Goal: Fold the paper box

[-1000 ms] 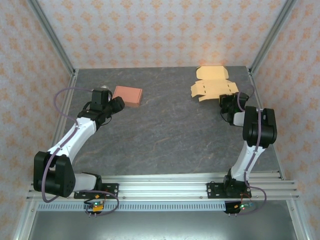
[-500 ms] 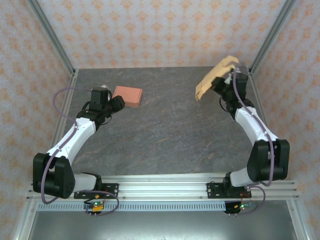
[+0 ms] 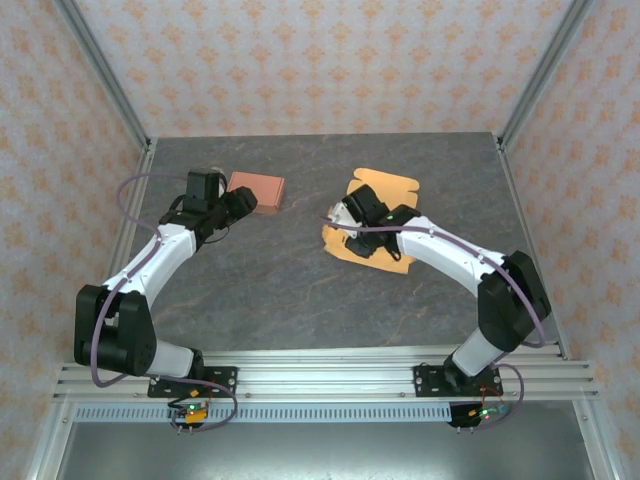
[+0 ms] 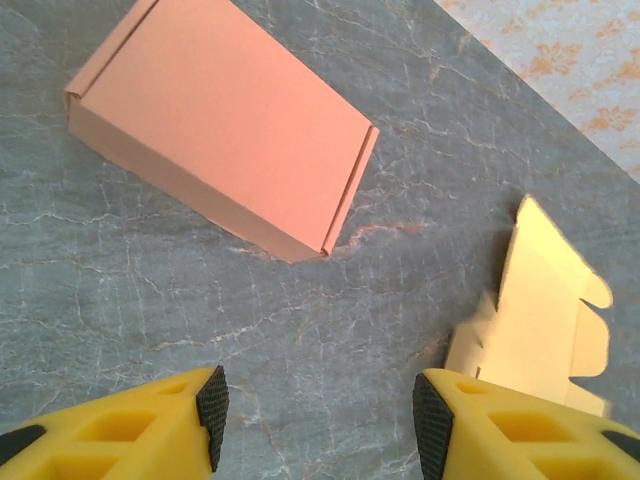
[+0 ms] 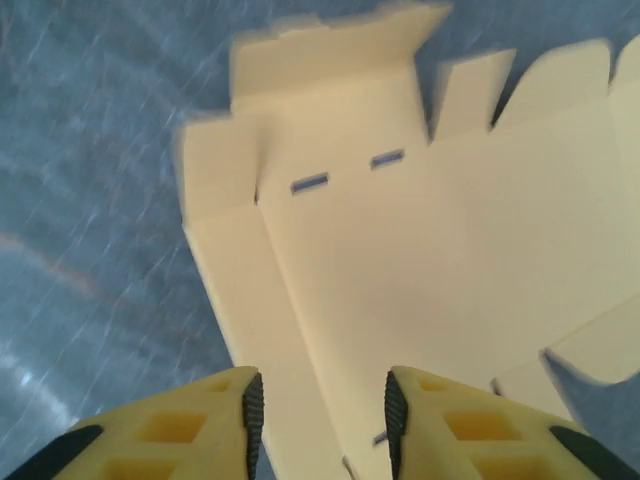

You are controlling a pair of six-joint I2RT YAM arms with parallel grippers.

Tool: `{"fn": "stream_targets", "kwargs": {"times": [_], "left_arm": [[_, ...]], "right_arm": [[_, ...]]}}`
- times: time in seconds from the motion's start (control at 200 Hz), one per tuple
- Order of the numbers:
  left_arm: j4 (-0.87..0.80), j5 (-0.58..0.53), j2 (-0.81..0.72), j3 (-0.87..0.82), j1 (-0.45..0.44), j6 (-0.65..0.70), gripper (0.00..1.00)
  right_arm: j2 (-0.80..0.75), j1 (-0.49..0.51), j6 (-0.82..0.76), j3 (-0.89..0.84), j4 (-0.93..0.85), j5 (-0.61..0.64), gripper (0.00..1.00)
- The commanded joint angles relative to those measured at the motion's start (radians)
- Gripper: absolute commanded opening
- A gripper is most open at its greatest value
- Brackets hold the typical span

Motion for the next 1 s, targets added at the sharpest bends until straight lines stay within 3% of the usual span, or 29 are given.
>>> {"fn": "stream_targets", "kwargs": {"times": [0.0, 0.065, 0.135, 0.27, 0.345, 0.606, 0.806, 0.871, 0.996], "left_arm": [[-0.004, 0.05, -0.004, 0.021, 0.01, 0.011, 0.55], [0.035, 0.099, 0.017, 0.007, 0.009, 0.016, 0.56], [0.079, 0.17, 0.057, 0.001, 0.005, -0.004, 0.56], [0.108, 0.215, 0.124, 0.012, -0.066, 0.024, 0.56], [0.072, 0.186, 0.143, 0.038, -0.106, 0.068, 0.56], [0.023, 0.149, 0.173, 0.078, -0.125, 0.092, 0.56], [-0.016, 0.126, 0.181, 0.12, -0.123, 0.115, 0.55], [-0.024, 0.123, 0.175, 0.127, -0.121, 0.111, 0.55], [-0.029, 0.118, 0.149, 0.129, -0.117, 0.115, 0.55]], "right_arm": [[-0.127, -0.038, 0.01, -0.005, -0.017, -0.124, 0.42], [-0.17, -0.089, 0.098, -0.024, 0.061, -0.193, 0.47], [-0.193, -0.161, 0.309, -0.045, 0.18, -0.139, 0.58], [-0.17, -0.398, 0.851, -0.074, 0.181, -0.138, 0.59], [-0.184, -0.483, 0.98, -0.162, 0.193, -0.182, 0.58], [-0.097, -0.508, 0.92, -0.195, 0.054, -0.191, 0.59], [0.053, -0.508, 0.874, -0.164, 0.058, -0.102, 0.56], [0.094, -0.508, 0.845, -0.141, 0.06, -0.095, 0.5], [0.129, -0.508, 0.744, -0.101, 0.072, -0.079, 0.18]]}}
